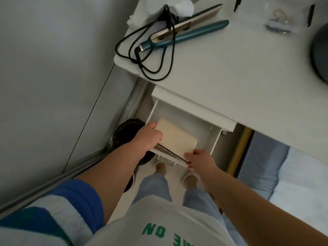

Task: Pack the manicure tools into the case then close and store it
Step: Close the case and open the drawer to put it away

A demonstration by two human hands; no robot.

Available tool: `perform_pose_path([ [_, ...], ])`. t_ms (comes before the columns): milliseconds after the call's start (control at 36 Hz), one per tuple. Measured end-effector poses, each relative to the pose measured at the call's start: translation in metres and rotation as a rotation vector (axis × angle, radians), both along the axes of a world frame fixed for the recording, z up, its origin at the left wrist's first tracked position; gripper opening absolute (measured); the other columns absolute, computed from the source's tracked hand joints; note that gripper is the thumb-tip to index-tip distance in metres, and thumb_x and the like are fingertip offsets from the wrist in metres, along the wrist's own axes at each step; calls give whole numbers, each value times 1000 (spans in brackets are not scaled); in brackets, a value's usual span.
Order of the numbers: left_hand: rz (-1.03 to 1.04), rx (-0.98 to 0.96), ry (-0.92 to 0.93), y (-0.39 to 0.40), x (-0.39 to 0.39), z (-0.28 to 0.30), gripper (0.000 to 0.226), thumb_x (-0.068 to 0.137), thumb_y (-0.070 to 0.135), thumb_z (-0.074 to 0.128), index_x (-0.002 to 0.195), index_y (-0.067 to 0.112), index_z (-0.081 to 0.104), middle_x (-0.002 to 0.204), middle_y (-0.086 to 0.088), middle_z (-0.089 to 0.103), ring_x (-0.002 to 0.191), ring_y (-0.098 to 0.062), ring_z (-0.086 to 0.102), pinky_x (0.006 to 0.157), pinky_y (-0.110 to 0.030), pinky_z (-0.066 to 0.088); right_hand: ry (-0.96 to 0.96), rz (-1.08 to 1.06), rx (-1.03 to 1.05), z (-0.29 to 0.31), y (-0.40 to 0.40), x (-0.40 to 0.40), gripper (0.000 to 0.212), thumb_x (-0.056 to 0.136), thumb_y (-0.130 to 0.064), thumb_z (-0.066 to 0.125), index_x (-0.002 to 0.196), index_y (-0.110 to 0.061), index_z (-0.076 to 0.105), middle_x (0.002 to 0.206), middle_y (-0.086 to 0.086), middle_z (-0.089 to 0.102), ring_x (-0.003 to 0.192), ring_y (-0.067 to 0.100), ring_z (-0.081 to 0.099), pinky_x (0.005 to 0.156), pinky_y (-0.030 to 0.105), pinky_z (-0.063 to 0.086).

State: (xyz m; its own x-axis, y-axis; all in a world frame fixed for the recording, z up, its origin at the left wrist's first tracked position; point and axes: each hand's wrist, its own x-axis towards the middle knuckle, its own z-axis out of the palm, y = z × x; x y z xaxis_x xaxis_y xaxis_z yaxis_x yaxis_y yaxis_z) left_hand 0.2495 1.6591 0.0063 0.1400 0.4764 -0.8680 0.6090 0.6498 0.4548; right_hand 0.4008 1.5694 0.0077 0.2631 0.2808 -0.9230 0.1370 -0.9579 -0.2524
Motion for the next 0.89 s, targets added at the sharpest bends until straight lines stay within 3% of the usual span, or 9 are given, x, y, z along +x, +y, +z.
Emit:
perform_pose_path([
  [139, -62, -35, 16, 5, 12, -14, 58, 80, 6, 48, 136, 14, 33, 124, -8, 44, 98, -17, 38, 81, -26, 31, 59, -179, -34, -17, 8, 3, 25, 85, -3, 53, 108, 6, 56, 87, 13, 56, 66, 18, 55, 66, 30, 52],
  [278, -102, -36, 87, 9, 22, -27, 53, 80, 5, 50, 132, 5, 37, 134, -14, 42, 112, -26, 44, 78, -22, 31, 48, -159, -85, -31, 19, 6, 35, 86, -3, 48, 120, 8, 49, 94, 13, 51, 79, 22, 54, 82, 36, 53],
  [361, -146, -56, 104, 8, 25, -33, 42, 80, 8, 50, 122, 5, 47, 111, -6, 51, 87, -18, 44, 56, -20, 30, 21, -163, -104, -36, 19, 9, 37, 86, -4, 47, 122, 6, 48, 100, 13, 48, 90, 25, 49, 91, 40, 47],
  [444, -177, -60, 126, 8, 27, -37, 16, 81, 15, 51, 97, 9, 54, 79, 3, 44, 67, -11, 41, 51, -22, 27, 25, -159, -116, -38, 19, 8, 37, 87, -8, 50, 122, 4, 50, 100, 12, 47, 90, 24, 46, 85, 38, 45],
  [528, -198, -95, 158, 12, 29, -40, 27, 82, 20, 52, 103, 3, 52, 93, -8, 50, 76, -19, 46, 51, -25, 29, 15, -146, -117, -44, 19, 7, 36, 89, -15, 51, 121, 2, 51, 101, 11, 47, 93, 25, 46, 88, 37, 43],
  [583, -202, -132, 183, 14, 31, -42, 15, 86, 20, 50, 80, 6, 48, 80, -5, 45, 68, -16, 41, 50, -23, 28, -19, -144, -132, -46, 19, 8, 36, 89, -20, 53, 118, 1, 52, 101, 13, 49, 95, 27, 49, 92, 36, 43],
  [667, -130, -138, 196, 14, 31, -49, 32, 87, 21, 49, 59, 15, 34, 66, 1, 36, 58, -11, 36, 52, -21, 29, -21, -130, -133, -45, 19, 9, 37, 90, -21, 54, 118, 3, 52, 108, 18, 54, 104, 31, 52, 96, 36, 41],
  [806, -117, -125, 161, 9, 31, -40, 24, 87, 27, 50, 66, 16, 44, 73, 4, 42, 64, -11, 40, 57, -23, 33, -10, -176, -81, -35, 14, 8, 18, 87, -19, 57, 72, -10, 51, 74, 5, 50, 69, 18, 47, 74, 30, 38],
  [889, -6, -71, 23, -3, 19, -32, 37, 87, 27, 52, 119, 9, 53, 111, 2, 49, 100, -17, 48, 84, -26, 37, -45, -213, 39, -22, -4, 8, 13, 84, -17, 56, 96, -15, 61, 92, 4, 59, 82, 18, 55, 81, 32, 46],
])
